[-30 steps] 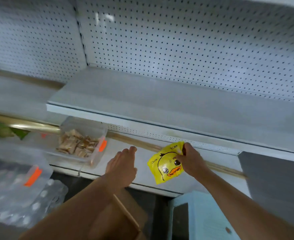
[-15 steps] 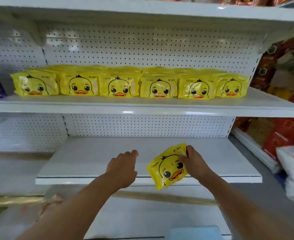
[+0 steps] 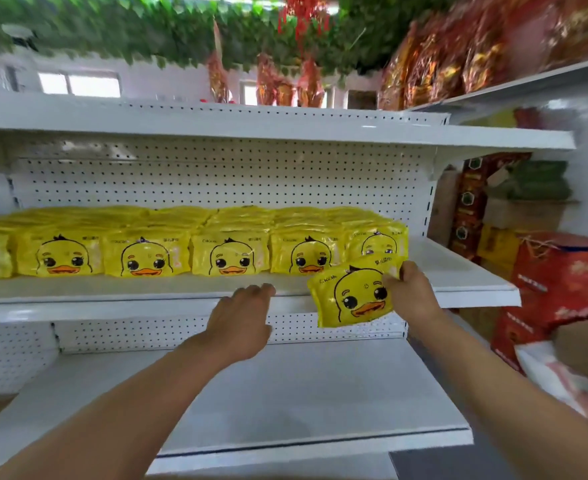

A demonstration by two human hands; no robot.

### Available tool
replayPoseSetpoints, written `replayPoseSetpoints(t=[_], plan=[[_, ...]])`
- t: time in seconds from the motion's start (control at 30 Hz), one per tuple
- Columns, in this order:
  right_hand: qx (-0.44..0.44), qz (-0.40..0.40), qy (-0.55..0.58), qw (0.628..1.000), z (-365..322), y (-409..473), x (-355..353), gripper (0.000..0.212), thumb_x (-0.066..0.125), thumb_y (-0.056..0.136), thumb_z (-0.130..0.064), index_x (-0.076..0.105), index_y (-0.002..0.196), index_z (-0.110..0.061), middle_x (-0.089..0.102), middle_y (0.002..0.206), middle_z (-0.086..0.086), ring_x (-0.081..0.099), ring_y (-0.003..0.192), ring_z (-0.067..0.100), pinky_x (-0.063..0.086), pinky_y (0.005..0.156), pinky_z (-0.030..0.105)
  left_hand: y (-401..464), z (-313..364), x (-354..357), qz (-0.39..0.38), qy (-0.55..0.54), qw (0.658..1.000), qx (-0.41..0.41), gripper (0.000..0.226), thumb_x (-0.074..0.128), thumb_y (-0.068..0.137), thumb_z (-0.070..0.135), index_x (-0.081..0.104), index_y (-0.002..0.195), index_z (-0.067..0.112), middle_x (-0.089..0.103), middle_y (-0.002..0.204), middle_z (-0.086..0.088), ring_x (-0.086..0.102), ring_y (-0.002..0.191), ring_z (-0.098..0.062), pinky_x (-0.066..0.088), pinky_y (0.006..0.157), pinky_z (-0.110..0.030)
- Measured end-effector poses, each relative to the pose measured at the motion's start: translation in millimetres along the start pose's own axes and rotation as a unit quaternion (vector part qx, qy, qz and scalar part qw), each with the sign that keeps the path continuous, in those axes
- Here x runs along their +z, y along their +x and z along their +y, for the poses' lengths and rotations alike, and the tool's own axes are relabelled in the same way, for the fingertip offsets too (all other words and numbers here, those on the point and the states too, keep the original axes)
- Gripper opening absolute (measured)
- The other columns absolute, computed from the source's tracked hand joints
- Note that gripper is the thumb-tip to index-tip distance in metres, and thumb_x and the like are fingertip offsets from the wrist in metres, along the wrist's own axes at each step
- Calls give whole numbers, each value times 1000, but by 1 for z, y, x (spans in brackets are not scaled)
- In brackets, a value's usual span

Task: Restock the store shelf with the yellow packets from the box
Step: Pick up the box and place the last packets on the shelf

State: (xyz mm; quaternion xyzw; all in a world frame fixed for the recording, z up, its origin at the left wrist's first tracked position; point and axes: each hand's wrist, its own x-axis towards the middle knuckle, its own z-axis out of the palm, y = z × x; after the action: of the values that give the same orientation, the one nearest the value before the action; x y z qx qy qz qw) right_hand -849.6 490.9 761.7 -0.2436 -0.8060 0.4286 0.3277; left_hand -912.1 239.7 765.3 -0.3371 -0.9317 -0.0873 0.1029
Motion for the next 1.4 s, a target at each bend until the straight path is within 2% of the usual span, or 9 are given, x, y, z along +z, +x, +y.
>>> replayPoseSetpoints(t=[0.2, 0.37, 0.47, 0.73, 1.0, 1.13, 1.23, 1.33, 1.4], plan=[[34, 56, 43, 997, 25, 99, -26, 7, 48, 91, -9, 46, 93, -3, 49, 83, 11, 46, 77, 25, 38, 71, 33, 67, 48, 4, 17, 23, 1000, 4, 59, 55, 91, 26, 28, 142, 17, 44, 139, -5, 42, 127, -24, 40, 100, -36], [67, 66, 76, 993, 42, 155, -15, 21, 47, 90, -8, 34, 74, -13, 37, 67, 3, 38, 68, 22, 30, 57, 30, 115, 75, 10, 31, 60, 998, 8, 53, 57, 90, 25, 34, 137, 16, 45, 137, -5, 42, 126, -24, 41, 98, -36], [79, 54, 77, 992, 51, 172, -3, 4, 45, 90, -8, 41, 91, -7, 44, 75, 6, 43, 78, 25, 37, 67, 34, 138, 85, 13, 58, 77, 995, 10, 51, 57, 90, 24, 36, 136, 16, 47, 134, -5, 43, 123, -25, 41, 94, -36], [28, 18, 25, 999, 72, 182, 10, 27, 40, 96, -5, 34, 119, 7, 53, 110, 24, 53, 103, 39, 36, 72, 35, 183, 111, 38, 113, 123, 986, 17, 52, 58, 89, 29, 36, 135, 17, 44, 132, -4, 38, 122, -24, 35, 92, -34], [65, -24, 125, 990, 80, 207, -19, 25, 50, 93, -29, 54, 95, -5, 52, 79, 6, 49, 79, 22, 36, 68, 28, 218, 140, 64, 126, 182, 974, 40, 64, 57, 88, 44, 27, 140, 23, 34, 137, -9, 32, 125, -29, 30, 98, -38], [22, -59, 103, 993, 91, 217, -31, 21, 53, 84, -2, 60, 66, -10, 57, 72, 13, 51, 71, 21, 42, 68, 33, 228, 140, 72, 135, 202, 969, 32, 73, 59, 87, 42, 15, 143, 27, 29, 137, -12, 31, 124, -30, 30, 99, -40], [-32, -38, 34, 998, 97, 221, -34, 15, 55, 82, 3, 65, 76, -6, 61, 77, 11, 55, 74, 22, 46, 74, 32, 236, 136, 76, 130, 243, 961, 39, 83, 66, 83, 36, 9, 142, 25, 27, 137, -13, 32, 124, -31, 31, 98, -41], [-125, 12, -34, 991, 98, 222, -34, 9, 56, 84, 4, 63, 82, -1, 58, 75, 6, 51, 70, 20, 39, 60, 16, 243, 135, 78, 129, 270, 954, 35, 92, 73, 77, 32, 1, 134, 23, 28, 135, -12, 34, 121, -31, 32, 96, -40], [-159, 35, -70, 984, 100, 222, -30, 7, 56, 84, 3, 60, 81, -1, 56, 72, 7, 50, 68, 22, 36, 58, 23, 244, 134, 81, 131, 276, 951, 32, 89, 72, 77, 33, 3, 131, 21, 31, 133, -12, 37, 119, -30, 34, 95, -41]])
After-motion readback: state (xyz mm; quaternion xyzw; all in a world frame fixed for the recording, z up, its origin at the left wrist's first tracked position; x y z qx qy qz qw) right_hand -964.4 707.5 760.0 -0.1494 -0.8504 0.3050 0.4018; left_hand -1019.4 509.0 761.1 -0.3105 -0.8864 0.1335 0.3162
